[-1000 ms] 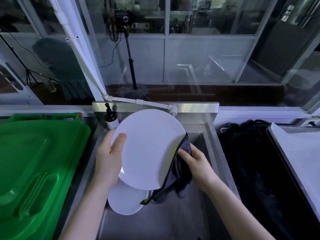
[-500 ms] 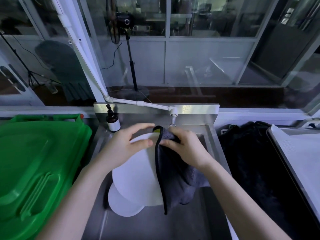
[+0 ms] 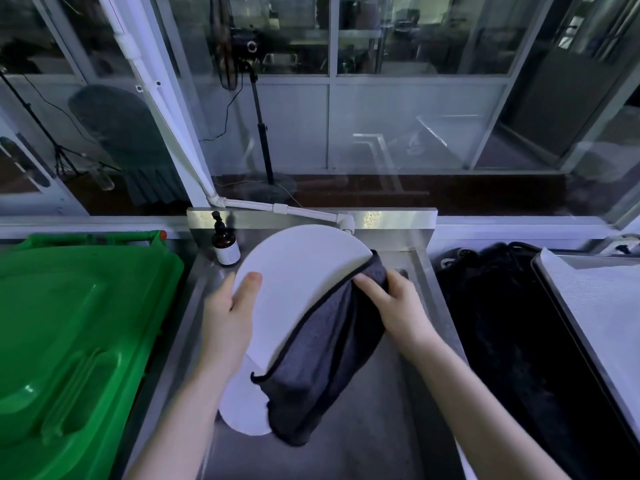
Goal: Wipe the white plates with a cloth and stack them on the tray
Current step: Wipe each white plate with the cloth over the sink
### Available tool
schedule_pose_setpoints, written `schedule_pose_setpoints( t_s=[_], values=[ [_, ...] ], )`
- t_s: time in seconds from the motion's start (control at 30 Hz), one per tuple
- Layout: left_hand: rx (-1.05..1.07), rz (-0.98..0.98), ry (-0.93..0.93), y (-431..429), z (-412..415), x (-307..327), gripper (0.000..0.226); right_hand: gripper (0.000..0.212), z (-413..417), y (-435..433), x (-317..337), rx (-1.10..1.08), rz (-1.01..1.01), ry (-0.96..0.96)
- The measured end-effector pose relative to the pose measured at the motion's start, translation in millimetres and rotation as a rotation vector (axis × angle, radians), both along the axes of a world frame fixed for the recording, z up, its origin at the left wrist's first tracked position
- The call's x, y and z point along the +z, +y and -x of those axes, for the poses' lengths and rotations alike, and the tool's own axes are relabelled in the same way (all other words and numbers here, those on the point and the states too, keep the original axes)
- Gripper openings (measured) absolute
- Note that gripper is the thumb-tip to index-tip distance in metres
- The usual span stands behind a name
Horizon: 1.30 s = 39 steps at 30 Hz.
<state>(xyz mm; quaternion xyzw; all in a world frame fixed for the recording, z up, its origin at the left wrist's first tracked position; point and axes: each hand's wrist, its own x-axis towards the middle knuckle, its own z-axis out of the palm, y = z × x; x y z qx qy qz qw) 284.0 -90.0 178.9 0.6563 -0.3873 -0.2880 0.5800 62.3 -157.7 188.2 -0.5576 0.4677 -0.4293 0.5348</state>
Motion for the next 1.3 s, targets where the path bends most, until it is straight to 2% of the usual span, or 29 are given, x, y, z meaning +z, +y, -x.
schedule_pose_setpoints(
  t_s=[0.13,0.2,0.23,0.3,0.37,0.43,0.5,0.57,0.7,0.8,0.9,0.97,1.03,1.1,1.2,1.27,1.3],
  values=[
    [-0.244,0.068,-0.369,-9,-10,23,0.041,0.021,-9,-22,40,0.243,0.4,0.466],
    [-0.305,0.096,-0.506,-11,-7,29,0.049,0.027,-19,-23,45,0.315,0.502,0.592],
    [-0.312,0.114,-0.507,-11,-6,30,0.048,0.031,-21,-23,45,0.313,0.515,0.608],
    [-0.274,0.138,-0.448,-9,-6,28,0.042,0.032,-16,-25,42,0.266,0.481,0.505],
    [-0.184,0.148,-0.326,-6,-5,26,0.036,0.021,-4,-23,31,0.181,0.388,0.298],
    [-0.045,0.165,-0.112,-4,-3,26,0.023,0.008,5,-11,11,0.125,0.155,0.026],
    [0.069,0.157,0.075,-4,0,26,0.019,0.01,5,6,-12,0.116,-0.066,-0.195],
    [0.064,0.104,0.08,-3,-1,26,0.017,0.012,2,14,-24,0.101,-0.136,-0.25],
    [-0.092,0.06,-0.107,-5,-14,36,0.018,0.008,4,0,-7,0.082,-0.043,-0.092],
    [-0.265,0.021,-0.264,-9,-24,53,0.057,0.01,1,-10,24,0.167,0.186,0.107],
    [-0.477,-0.021,-0.502,-15,-19,69,0.039,0.018,-15,-12,45,0.31,0.418,0.402],
    [-0.527,0.003,-0.535,-18,-16,73,0.025,0.027,-23,-10,47,0.322,0.476,0.462],
    [-0.43,0.062,-0.42,-19,-18,72,0.011,0.03,-23,-7,44,0.265,0.481,0.38],
    [-0.261,0.127,-0.236,-15,-22,68,0.012,0.026,-19,-4,34,0.132,0.415,0.255],
    [-0.082,0.096,0.004,-5,-13,43,0.02,0.014,-17,5,8,-0.116,0.015,-0.211],
    [-0.016,0.035,0.187,0,1,24,0.027,0.016,-19,14,-8,-0.145,-0.229,-0.462],
    [0.009,0.036,0.212,2,6,18,0.028,0.017,-19,18,-14,-0.138,-0.292,-0.527]
  ],
)
